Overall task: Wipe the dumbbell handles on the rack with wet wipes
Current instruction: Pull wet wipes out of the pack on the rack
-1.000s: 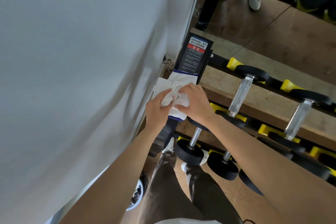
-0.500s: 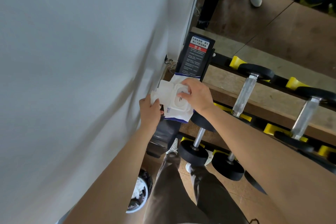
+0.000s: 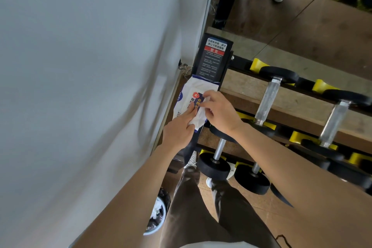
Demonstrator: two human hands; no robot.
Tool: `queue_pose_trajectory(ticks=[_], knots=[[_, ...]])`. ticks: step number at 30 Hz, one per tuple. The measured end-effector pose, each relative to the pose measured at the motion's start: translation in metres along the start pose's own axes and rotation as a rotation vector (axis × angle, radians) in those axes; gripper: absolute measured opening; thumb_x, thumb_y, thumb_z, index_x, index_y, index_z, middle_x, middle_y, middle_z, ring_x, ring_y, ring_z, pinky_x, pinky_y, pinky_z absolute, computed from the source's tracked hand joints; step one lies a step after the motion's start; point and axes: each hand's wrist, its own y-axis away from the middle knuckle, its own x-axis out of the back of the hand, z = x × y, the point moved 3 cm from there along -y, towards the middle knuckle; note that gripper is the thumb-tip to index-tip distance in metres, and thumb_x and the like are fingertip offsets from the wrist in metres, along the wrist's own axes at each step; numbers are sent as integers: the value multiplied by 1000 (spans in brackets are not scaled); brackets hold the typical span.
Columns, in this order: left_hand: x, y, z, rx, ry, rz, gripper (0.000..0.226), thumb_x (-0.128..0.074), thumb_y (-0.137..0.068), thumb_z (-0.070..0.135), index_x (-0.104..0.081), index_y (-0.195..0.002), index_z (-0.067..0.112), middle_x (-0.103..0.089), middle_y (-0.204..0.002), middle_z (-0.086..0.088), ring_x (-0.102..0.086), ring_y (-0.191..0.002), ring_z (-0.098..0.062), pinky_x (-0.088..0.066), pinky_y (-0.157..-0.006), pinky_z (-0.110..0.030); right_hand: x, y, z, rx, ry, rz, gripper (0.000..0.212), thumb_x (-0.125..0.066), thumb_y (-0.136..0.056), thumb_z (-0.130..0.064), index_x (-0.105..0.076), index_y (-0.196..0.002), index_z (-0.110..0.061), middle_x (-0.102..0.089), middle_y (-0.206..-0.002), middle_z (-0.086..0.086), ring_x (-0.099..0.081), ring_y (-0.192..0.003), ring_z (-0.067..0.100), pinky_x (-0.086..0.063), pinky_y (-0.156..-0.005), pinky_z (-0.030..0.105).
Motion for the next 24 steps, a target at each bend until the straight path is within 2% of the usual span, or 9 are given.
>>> queue_pose_trajectory(ticks=[3, 5, 7, 9, 11, 13, 17, 20, 24], knots=[[6, -2, 4, 22, 56, -52, 54, -39, -106, 24, -29, -157, 37, -46, -154, 11, -56, -82, -9, -36, -57, -10, -3, 4, -6, 0, 233, -93, 33, -74, -86, -17, -72, -118, -27, -53, -136, 3, -50, -120, 25, -51, -94, 43], [11, -2, 4, 88, 321, -36, 52, -45, -103, 19, -41, -153, 34, -65, -115, 6, -55, -73, -8, -42, -60, -13, -1, 6, -10, 16, 325, -132, 38, -73, -87, -21, -69, -124, -31, -51, -142, 3, -48, -123, 27, -48, -95, 44], [17, 1, 1, 174, 698, -16, 43, -53, -97, 18, -59, -139, 28, -64, -89, -1, -58, -69, -12, -48, -62, -23, 2, 9, -11, -25, 286, -153, 42, -69, -89, -17, -65, -129, -30, -51, -144, 1, -47, -126, 26, -47, -100, 45], [24, 6, 5, 255, 955, -18, 34, -63, -88, 29, -67, -120, 22, -69, -98, -8, -67, -83, -24, -54, -69, -33, 8, 13, -12, -241, -41, -116, 42, -64, -90, -10, -66, -128, -27, -59, -136, -5, -50, -124, 19, -47, -103, 43], [26, 10, 9, 344, 1122, -32, 60, -67, -73, 43, -65, -126, 16, -70, -117, -13, -68, -106, -32, -57, -85, -39, 18, 23, -21, -535, -597, -78, 38, -65, -89, -9, -67, -123, -26, -69, -120, -9, -60, -113, 11, -51, -100, 37], [27, 13, 18, 330, 1220, -82, 58, -60, -83, 41, -62, -134, 13, -67, -128, -15, -65, -118, -32, -56, -97, -43, 28, 37, -35, -671, -987, -78, 30, -70, -90, -19, -66, -119, -27, -72, -109, -8, -66, -102, 7, -55, -95, 31], [28, 22, 40, 244, 1210, -177, 37, -44, -107, 32, -62, -138, 26, -63, -136, -4, -62, -124, -21, -54, -98, -33, 40, 66, -48, -666, -1042, -10, 33, -77, -87, -27, -68, -117, -20, -72, -106, -1, -69, -97, 11, -55, -88, 24], [23, 29, 64, 165, 1117, -259, 35, -41, -108, 34, -60, -138, 33, -62, -137, 2, -58, -128, -14, -48, -106, -30, 52, 83, -46, -657, -1000, 92, 10, -75, -88, -15, -72, -98, -15, -73, -94, 2, -68, -91, 16, -53, -85, 22], [18, 32, 96, 130, 1013, -241, 25, -43, -108, 30, -61, -123, 39, -61, -129, 6, -57, -123, -11, -47, -98, -21, 67, 108, -23, -817, -1190, 232, 14, -66, -91, -11, -67, -81, -21, -66, -98, 18, -63, -98, 32, -51, -93, 46]])
